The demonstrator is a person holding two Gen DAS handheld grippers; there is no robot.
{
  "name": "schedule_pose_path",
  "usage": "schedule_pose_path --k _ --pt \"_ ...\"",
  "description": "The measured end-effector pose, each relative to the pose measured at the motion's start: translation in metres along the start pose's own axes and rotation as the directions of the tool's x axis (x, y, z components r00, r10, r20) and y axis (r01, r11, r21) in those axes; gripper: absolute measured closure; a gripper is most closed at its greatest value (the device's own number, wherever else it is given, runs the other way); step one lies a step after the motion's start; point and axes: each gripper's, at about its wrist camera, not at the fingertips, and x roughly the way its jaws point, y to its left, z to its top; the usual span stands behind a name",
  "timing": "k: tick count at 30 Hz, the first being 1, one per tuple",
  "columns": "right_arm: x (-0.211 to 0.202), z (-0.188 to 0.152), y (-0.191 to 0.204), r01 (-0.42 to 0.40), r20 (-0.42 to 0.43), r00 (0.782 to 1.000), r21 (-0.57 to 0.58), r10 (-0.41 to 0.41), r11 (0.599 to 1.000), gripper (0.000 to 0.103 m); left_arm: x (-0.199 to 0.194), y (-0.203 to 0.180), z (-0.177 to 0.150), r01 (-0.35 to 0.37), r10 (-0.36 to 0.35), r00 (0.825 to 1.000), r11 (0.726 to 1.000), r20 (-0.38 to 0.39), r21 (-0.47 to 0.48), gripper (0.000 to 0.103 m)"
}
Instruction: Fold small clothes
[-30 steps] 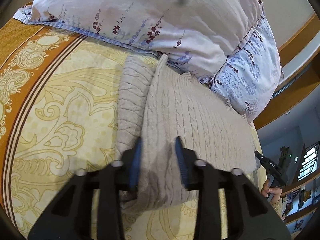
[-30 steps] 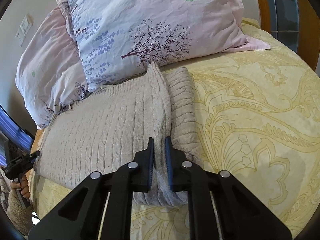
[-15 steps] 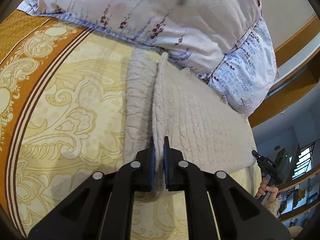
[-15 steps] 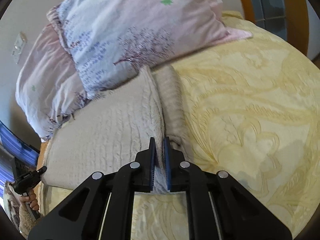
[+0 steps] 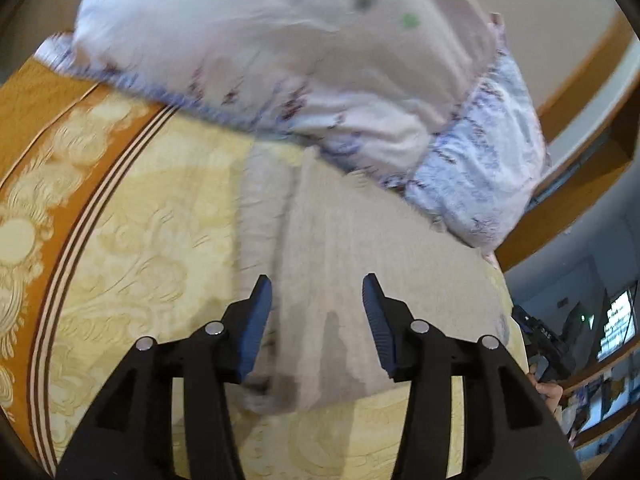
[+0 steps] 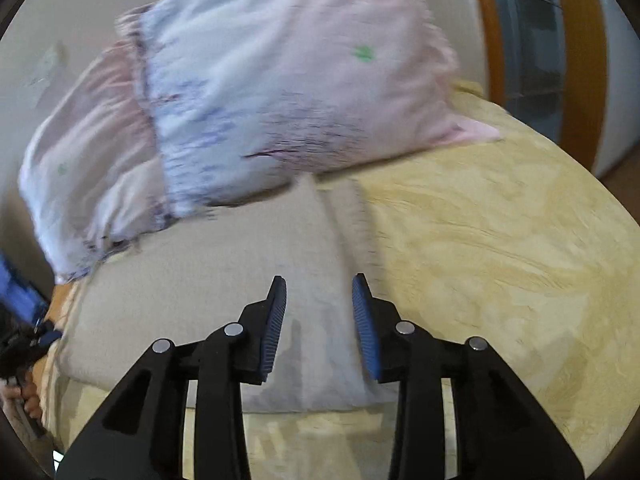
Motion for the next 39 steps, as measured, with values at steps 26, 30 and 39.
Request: schedule_pose_path --k 26,30,39 --pt "0.045 0.0 0.089 -0.026 -0.166 0.986 -0.203 -0.009 0.979 0.029 0.014 0.031 0.027 0.015 -0.014 1.0 0.981 0.007 -0.193 0.029" --pt "0.06 -0.005 0.104 -0.026 -0.172 0.985 -0.216 -0.012 0.976 0.029 0.032 0.043 0.034 -0.01 0.003 1.0 0.967 -0.029 -0.253 0.029" --pt "0.075 -0.018 0.115 0.017 -0.157 0.986 -0.274 -0.062 0.962 0.024 0.049 0.043 0.036 0.001 -0.012 0.999 0.962 -0.04 -0.273 0.029"
